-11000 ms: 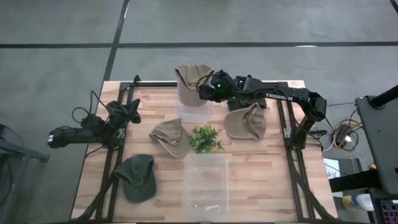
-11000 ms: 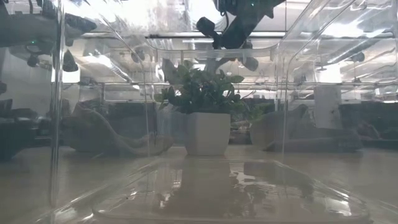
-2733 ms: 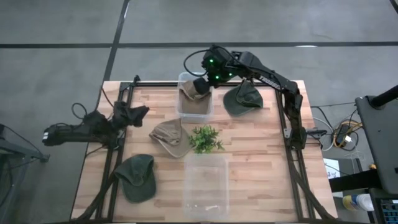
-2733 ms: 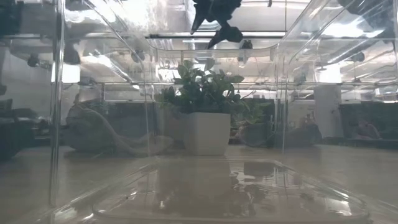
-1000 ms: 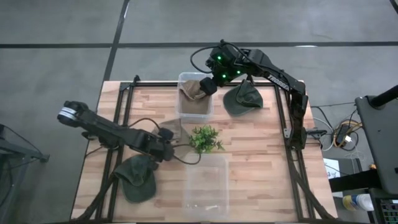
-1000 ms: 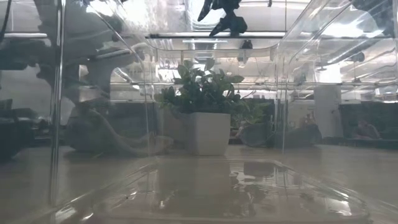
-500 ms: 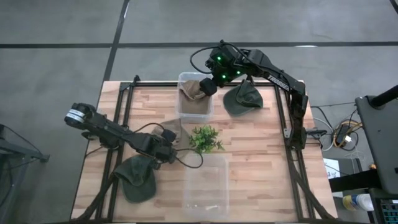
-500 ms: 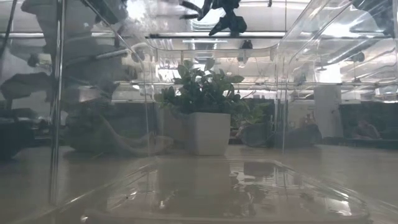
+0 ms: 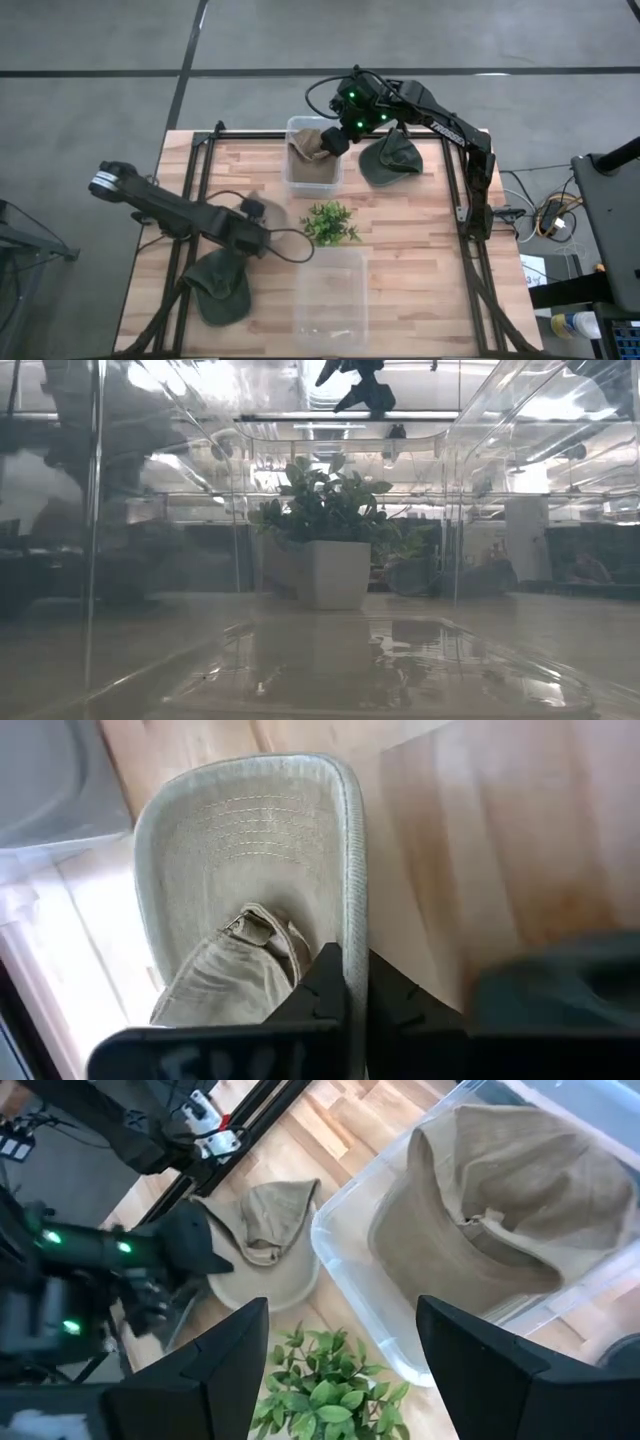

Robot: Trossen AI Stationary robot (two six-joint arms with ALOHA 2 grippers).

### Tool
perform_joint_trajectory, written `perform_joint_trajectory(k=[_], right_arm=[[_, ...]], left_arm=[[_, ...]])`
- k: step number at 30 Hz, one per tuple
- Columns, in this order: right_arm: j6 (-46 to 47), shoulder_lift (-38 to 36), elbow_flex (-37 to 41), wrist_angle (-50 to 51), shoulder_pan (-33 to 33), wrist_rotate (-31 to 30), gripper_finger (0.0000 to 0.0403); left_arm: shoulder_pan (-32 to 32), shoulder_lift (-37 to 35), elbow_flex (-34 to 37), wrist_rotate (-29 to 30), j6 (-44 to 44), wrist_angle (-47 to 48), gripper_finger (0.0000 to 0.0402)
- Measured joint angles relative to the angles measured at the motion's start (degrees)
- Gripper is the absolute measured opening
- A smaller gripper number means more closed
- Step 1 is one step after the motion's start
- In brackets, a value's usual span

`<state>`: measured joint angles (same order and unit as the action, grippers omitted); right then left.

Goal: Pick & Place hat
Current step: Put the brown cap into the top transparent bin

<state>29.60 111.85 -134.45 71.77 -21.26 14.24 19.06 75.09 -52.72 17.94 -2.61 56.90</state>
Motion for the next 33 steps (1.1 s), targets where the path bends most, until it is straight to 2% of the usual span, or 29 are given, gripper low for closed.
perform_joint_trajectory(k=[5, 11, 15, 20, 24, 28, 33], right_arm=[[0.27, 0.0, 0.0, -0.29, -0.02, 3.19, 0.0249], [3.53, 0.0, 0.0, -2.7, -0.02, 14.11, 0.0246], [9.17, -0.01, 0.0, -7.87, 0.03, 18.57, 0.0241], [15.97, 0.37, -0.08, -14.26, -0.02, 18.6, 0.024], [18.12, 1.63, -0.11, -15.4, -0.02, 18.06, 0.0242], [18.9, 3.51, -0.09, -15.83, 0.17, 17.66, 0.0242], [19.97, 5.07, -0.04, -17.71, 0.36, 18.07, 0.0242]], left_arm=[[0.94, -4.7, -5.7, 0.04, 3.51, 7.05, 0.0005], [1.76, -6.49, -17.22, 2.99, 6.98, 18.32, 0.0005], [2.0, -6.55, -24.91, 6.61, 8.57, 20.76, 0.0005], [2.0, -5.48, -32.28, 12.91, 4.56, 20.58, 0.0005], [2.0, -4.32, -36.25, 16.99, 2.65, 20.04, 0.0005], [2.02, -3.91, -37.07, 19.6, -2.79, 18.11, 0.0005], [2.0, -3.75, -36.05, 19.92, -7.41, 14.96, 0.0005]])
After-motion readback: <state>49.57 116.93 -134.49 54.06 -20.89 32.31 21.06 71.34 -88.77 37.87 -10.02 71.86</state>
